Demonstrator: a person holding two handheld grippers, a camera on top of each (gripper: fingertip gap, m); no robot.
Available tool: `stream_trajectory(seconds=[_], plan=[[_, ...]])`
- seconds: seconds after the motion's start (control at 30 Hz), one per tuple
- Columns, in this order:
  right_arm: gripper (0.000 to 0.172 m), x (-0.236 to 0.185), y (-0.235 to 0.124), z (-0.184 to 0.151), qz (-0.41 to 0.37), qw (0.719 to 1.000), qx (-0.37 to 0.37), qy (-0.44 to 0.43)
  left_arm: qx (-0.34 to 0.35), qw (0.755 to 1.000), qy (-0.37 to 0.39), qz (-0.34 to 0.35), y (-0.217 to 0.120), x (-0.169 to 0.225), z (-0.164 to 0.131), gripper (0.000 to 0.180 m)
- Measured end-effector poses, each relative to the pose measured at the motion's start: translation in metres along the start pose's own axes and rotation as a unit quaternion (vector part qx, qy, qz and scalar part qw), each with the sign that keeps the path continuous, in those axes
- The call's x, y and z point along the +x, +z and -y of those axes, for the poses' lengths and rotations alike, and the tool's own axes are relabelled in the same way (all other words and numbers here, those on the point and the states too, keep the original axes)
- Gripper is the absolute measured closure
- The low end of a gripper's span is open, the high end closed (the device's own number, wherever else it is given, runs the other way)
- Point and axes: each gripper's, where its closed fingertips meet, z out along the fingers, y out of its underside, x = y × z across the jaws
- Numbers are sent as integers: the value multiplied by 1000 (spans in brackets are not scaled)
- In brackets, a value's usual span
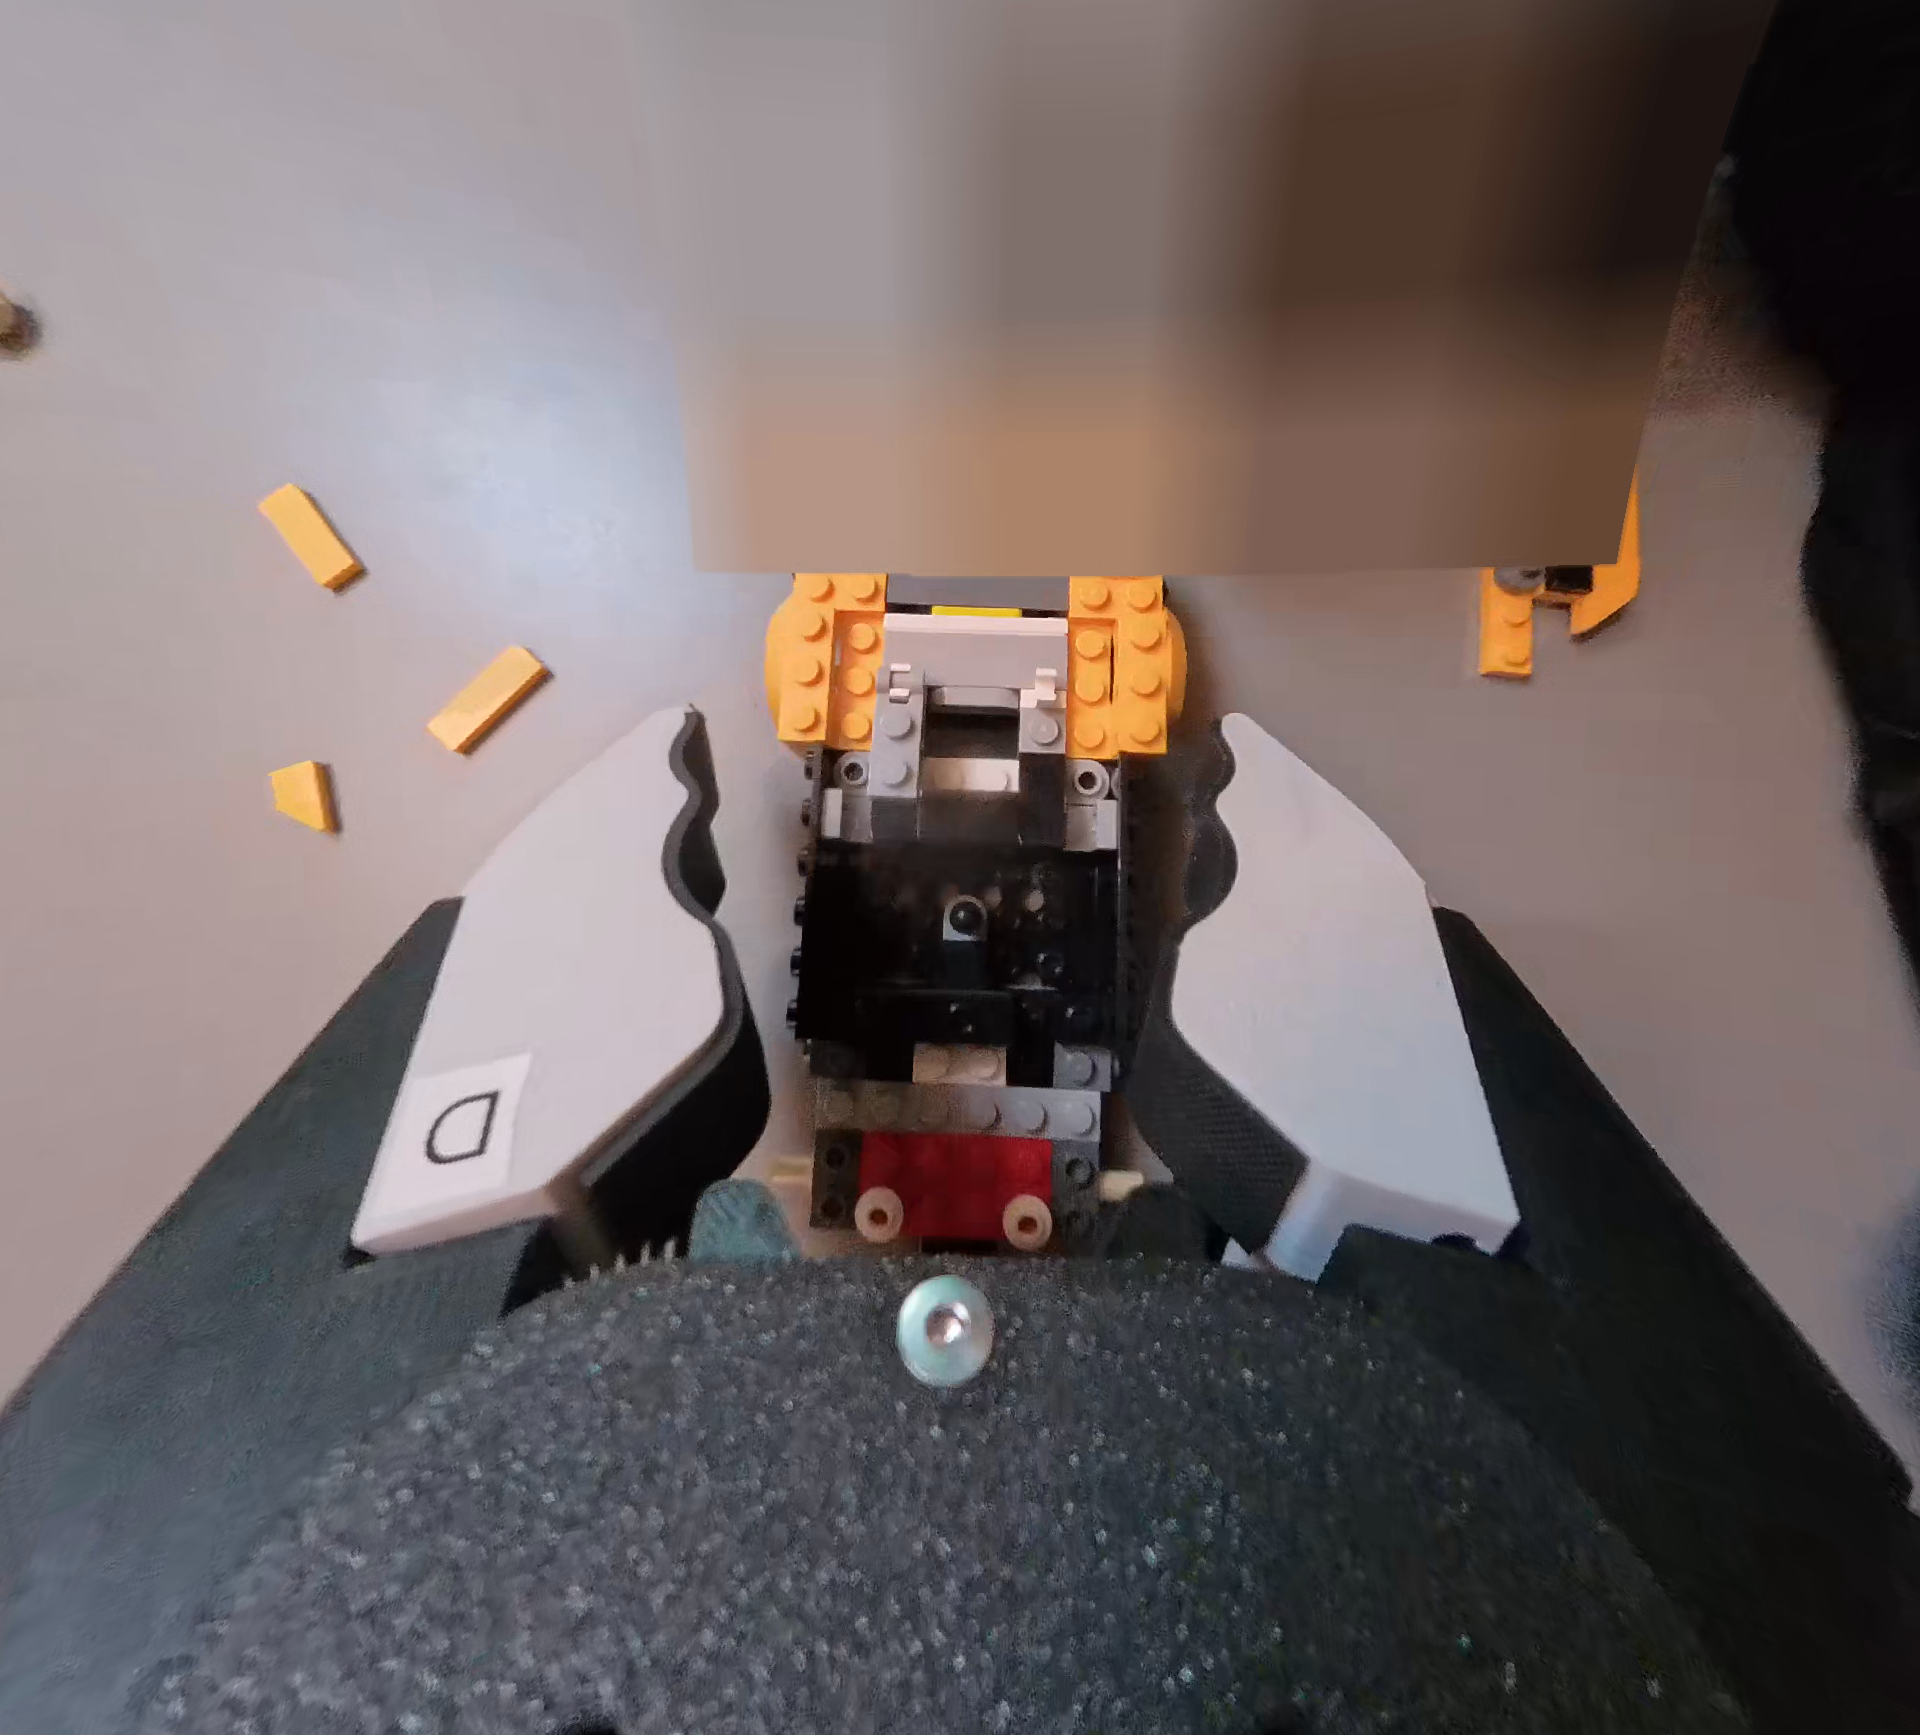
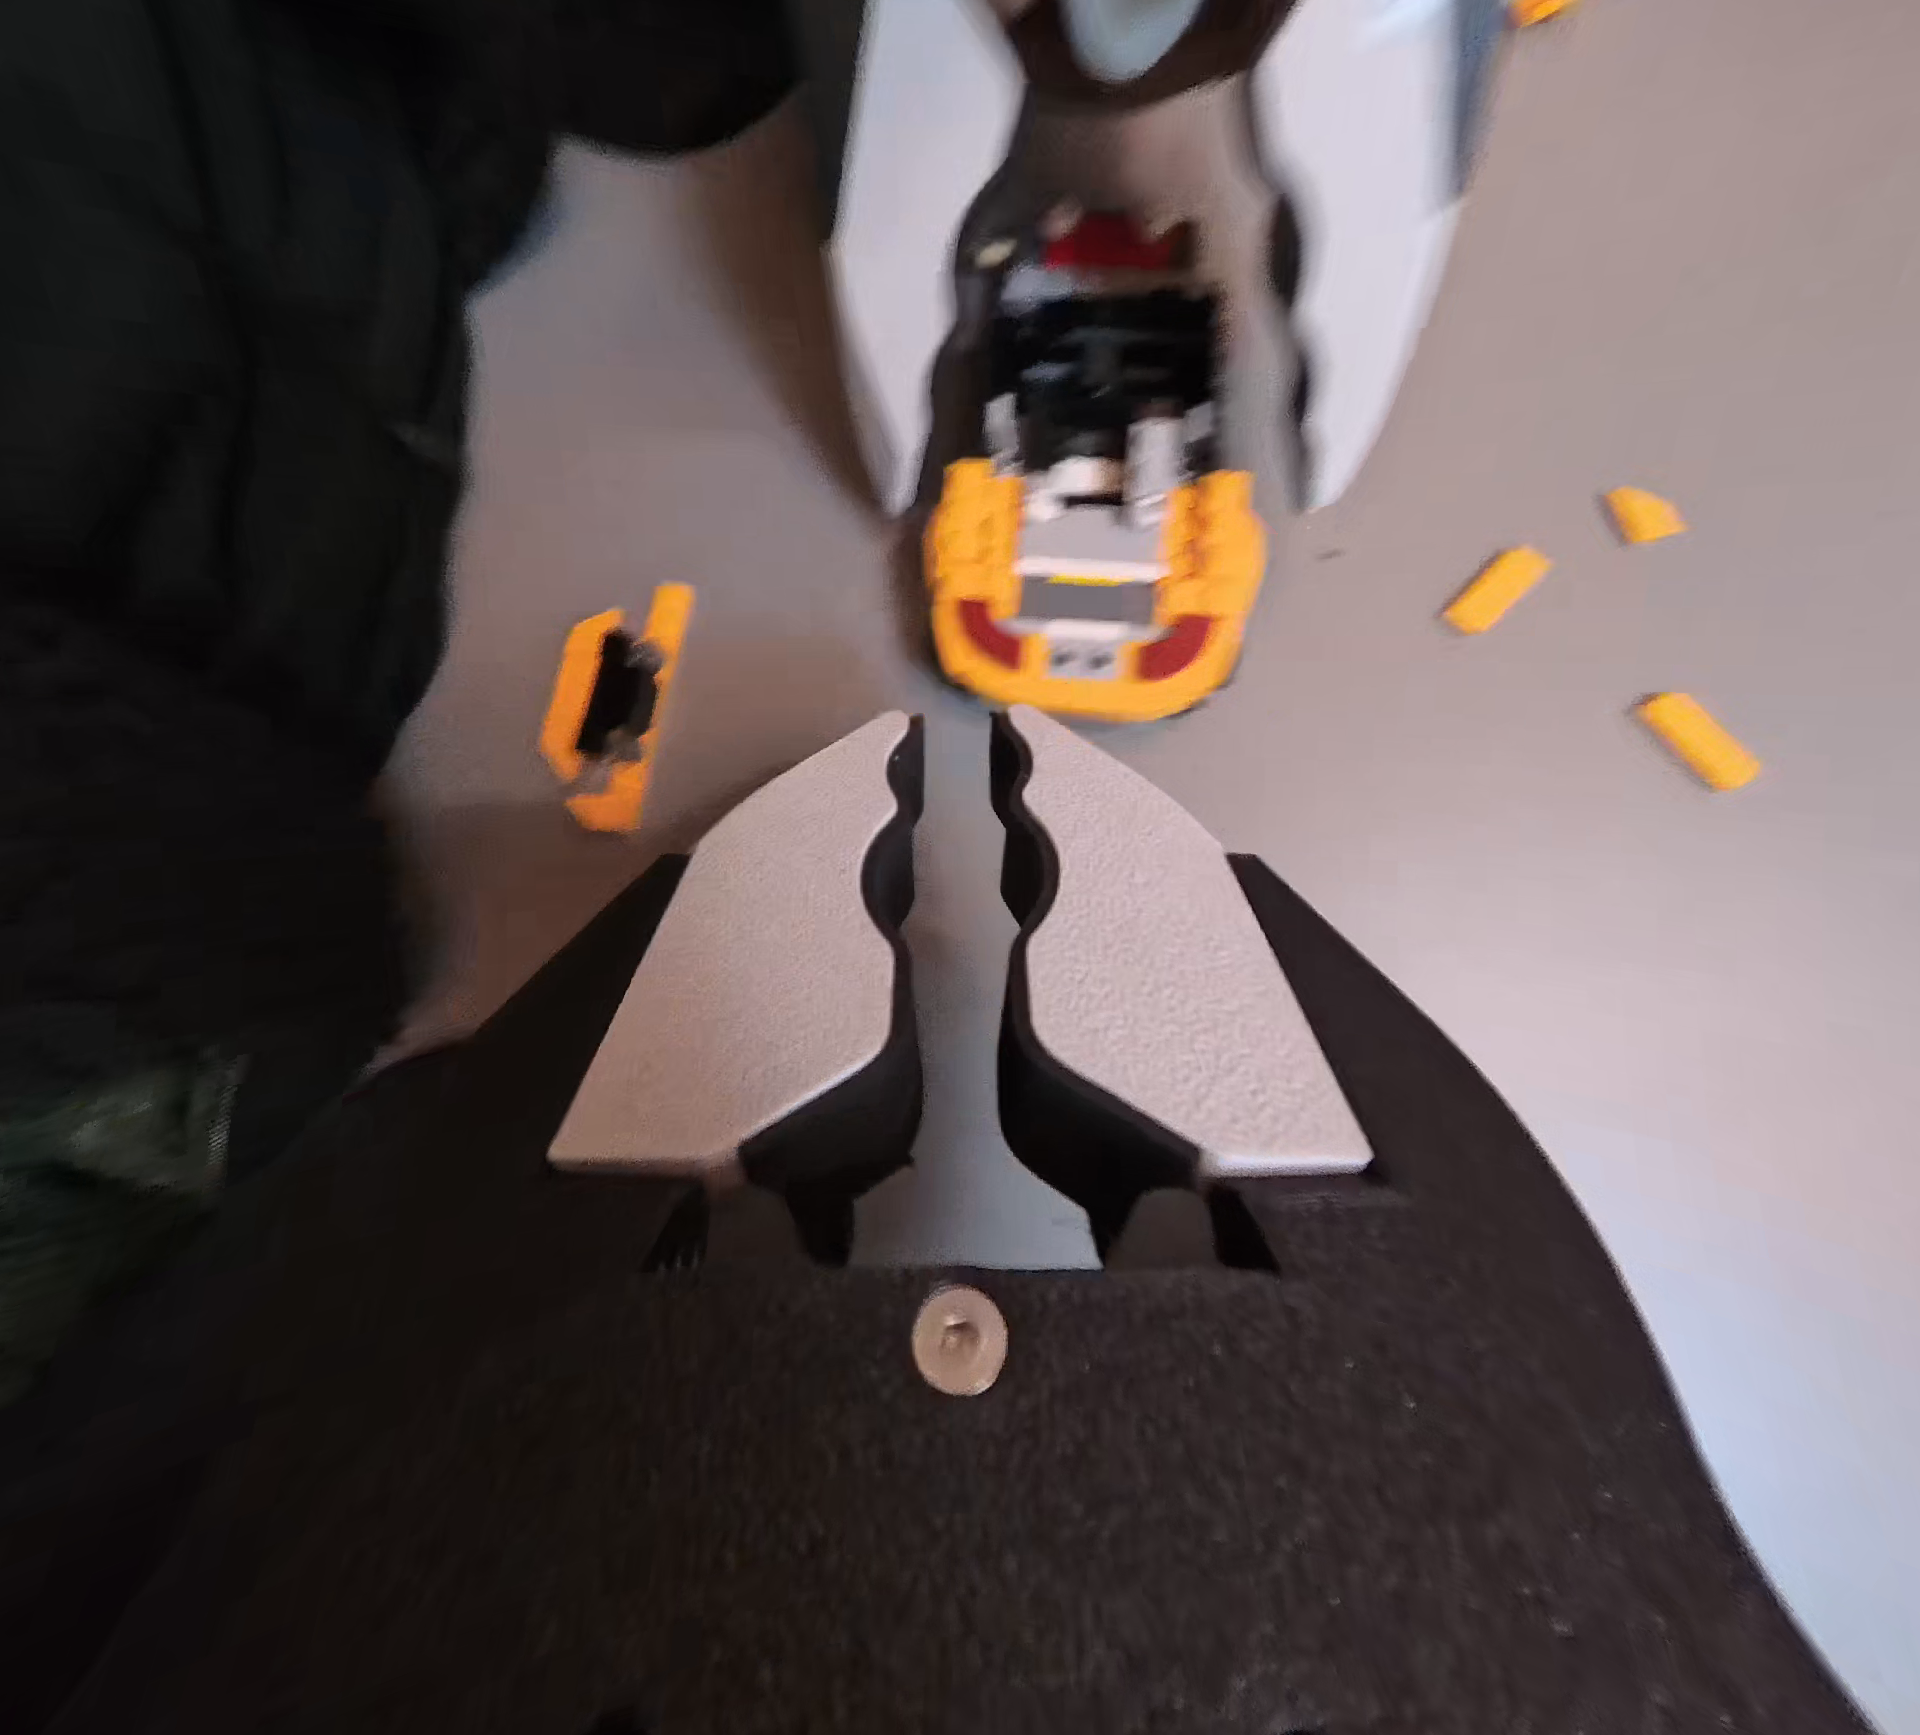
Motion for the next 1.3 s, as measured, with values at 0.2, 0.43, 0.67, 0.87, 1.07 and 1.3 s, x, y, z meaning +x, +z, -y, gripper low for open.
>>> stream_trajectory(seconds=[0.2, 0.43, 0.67, 0.87, 1.07, 1.3], plan=[[147, -77, 23, -41, 52, 995, -77, -23, 27, 999, 30, -17, -18, 32, 20, 109], [153, -88, 35, -44, 16, 996, -79, -50, -38, 991, 73, -106, 23, 113, 20, 122], [159, -87, 37, -41, -3, 996, -56, -63, -70, 991, 51, -101, 35, 118, 17, 155], [161, -87, 34, -38, -35, 994, -33, -96, -72, 992, 39, -97, 35, 117, 16, 155], [161, -87, 23, -30, -47, 994, 6, -97, -73, 992, 40, -98, 34, 117, 16, 155], [160, 12, -10, -35, -140, 990, 20, -17, -59, 993, 18, -104, 35, 116, 18, 155]])
